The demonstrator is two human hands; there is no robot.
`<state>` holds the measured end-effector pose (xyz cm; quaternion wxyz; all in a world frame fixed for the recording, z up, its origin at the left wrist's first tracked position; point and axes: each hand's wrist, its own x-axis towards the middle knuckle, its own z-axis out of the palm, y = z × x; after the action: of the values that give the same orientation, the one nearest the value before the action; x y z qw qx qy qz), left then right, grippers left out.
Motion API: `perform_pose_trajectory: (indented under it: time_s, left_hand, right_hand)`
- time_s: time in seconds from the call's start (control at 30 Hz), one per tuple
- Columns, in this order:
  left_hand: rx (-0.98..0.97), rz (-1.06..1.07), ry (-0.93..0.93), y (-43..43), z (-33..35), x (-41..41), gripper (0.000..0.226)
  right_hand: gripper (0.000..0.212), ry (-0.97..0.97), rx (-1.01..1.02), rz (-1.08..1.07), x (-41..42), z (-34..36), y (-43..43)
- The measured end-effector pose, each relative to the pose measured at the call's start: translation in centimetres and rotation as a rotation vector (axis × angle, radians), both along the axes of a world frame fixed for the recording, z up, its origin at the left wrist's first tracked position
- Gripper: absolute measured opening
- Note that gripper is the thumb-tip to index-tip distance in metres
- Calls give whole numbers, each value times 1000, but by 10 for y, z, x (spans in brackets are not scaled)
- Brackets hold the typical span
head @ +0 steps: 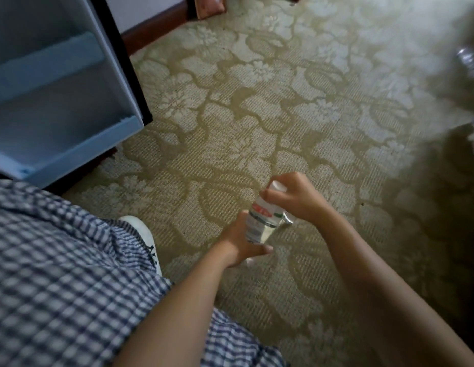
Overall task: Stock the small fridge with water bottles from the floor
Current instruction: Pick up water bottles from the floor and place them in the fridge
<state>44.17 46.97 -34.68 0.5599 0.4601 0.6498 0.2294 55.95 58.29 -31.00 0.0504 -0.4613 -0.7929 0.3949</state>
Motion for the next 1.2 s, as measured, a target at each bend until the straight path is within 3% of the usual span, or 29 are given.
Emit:
perform_pose_trajectory:
  time_s: [0.13,0.27,0.37,0.43,0.6,0.73,0.83,1.2]
  left_hand:
    - [36,198,23,-1,8,-19,67]
    - [126,350,-70,-3,35,-47,30]
    - [173,430,-129,-9,60,-69,17]
    - [210,501,-120,-14,78,-84,16]
    - [285,584,43,-36,116,-128,24]
    - [365,626,95,-57,148,-165,30]
    - [422,702,112,-67,174,-187,19]
    - [633,824,253,-145,241,-296,18]
  right_hand:
    - [39,106,-13,11,-37,23,10]
    - [38,235,35,47,-79,53,12]
    - [28,283,26,97,-105,74,10]
    - [25,296,-19,157,-119,88,5]
    - [39,219,-108,360,-154,124,-18]
    - [34,333,-160,425,-195,159,-40]
    - [30,393,-105,470,-228,185,-53]
    - [30,591,168,679,-349,251,-119]
